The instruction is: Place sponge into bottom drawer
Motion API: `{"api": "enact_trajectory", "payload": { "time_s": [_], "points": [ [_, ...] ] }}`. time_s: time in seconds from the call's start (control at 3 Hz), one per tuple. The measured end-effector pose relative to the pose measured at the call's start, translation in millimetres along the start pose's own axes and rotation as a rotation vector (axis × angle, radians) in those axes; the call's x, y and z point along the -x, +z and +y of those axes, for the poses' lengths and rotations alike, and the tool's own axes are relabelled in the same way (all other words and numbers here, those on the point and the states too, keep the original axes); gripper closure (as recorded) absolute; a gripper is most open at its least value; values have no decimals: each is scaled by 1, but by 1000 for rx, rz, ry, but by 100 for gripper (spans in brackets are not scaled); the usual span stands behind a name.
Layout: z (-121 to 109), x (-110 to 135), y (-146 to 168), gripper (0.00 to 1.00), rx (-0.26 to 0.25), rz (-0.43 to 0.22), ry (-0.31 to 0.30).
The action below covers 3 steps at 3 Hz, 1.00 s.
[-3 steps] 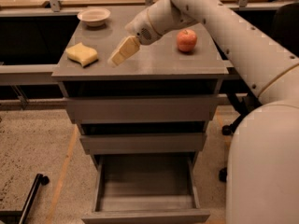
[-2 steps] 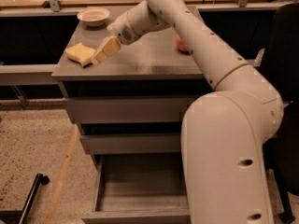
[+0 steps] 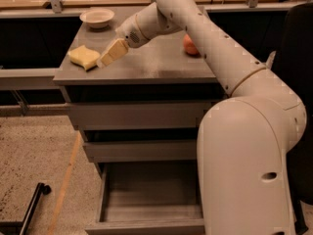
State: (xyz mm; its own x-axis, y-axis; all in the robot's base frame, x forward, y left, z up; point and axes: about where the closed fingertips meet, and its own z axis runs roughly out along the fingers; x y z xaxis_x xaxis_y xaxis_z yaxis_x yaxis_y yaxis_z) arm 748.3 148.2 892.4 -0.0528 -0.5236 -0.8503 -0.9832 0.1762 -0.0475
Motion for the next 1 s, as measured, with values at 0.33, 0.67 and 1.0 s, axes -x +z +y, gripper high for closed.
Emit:
{"api": "enact_trajectory", "payload": {
  "time_s": [0.33, 0.67, 1.0],
  "points": [
    [-3, -4, 13, 0, 4, -23, 37],
    [-10, -4, 28, 0, 8, -60, 60],
    [-24, -1, 53, 0, 20, -156, 41]
  ]
}}
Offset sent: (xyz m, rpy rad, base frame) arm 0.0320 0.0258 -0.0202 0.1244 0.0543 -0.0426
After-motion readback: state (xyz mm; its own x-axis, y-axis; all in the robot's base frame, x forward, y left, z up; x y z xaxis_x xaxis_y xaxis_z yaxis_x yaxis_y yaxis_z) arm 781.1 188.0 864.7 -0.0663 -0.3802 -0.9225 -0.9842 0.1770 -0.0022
